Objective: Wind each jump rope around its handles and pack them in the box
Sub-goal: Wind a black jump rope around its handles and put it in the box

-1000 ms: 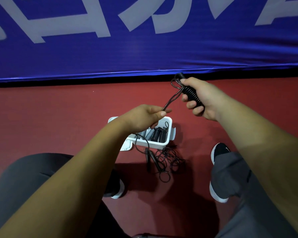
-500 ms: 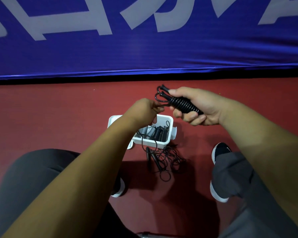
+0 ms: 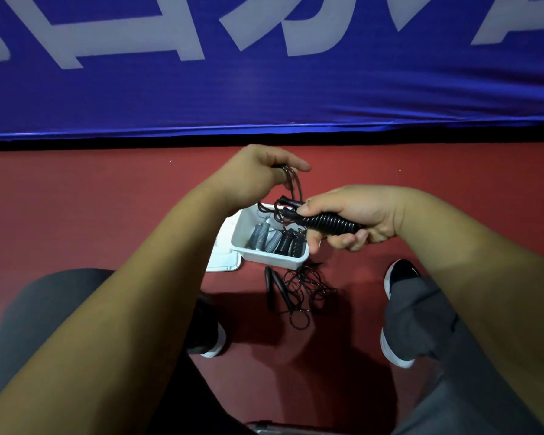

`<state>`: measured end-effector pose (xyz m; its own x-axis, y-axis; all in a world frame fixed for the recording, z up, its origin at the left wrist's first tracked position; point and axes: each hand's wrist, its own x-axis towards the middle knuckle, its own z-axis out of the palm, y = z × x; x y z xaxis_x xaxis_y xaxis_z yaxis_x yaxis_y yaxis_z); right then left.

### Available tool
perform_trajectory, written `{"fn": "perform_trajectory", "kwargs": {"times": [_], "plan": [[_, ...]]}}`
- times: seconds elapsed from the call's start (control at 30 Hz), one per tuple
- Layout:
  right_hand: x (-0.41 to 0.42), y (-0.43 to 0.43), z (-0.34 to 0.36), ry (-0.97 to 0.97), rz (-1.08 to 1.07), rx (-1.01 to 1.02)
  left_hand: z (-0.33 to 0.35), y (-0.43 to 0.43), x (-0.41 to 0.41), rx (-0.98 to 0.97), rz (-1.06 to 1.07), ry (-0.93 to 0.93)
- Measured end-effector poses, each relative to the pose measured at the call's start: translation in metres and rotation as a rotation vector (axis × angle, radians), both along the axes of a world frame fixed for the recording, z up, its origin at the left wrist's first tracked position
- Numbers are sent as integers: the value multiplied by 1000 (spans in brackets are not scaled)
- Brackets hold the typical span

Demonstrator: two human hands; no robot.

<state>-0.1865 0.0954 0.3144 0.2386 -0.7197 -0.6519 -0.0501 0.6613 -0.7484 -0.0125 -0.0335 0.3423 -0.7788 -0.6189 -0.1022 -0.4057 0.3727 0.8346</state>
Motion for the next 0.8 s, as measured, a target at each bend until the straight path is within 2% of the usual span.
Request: {"fn": "perform_trajectory", "kwargs": {"times": [0.23, 0.3, 0.43, 0.53, 0.63, 0.8], "plan": [[-13, -12, -10, 241, -289, -143, 14, 2, 0, -213, -71, -170], [-11, -15, -12, 339, -314, -237, 11, 1, 1, -166, -26, -169], [-5, -16, -13, 484, -245, -380, -12, -4, -3, -42, 223, -125], [-2, -16, -8, 467, -230, -394, -19, -5, -1, 202, 153, -62], [-2, -14, -7, 426, -230, -380, -18, -5, 2, 135, 59, -48], [-2, -13, -7, 312, -261, -344, -24, 0, -4, 103, 72, 64]]}}
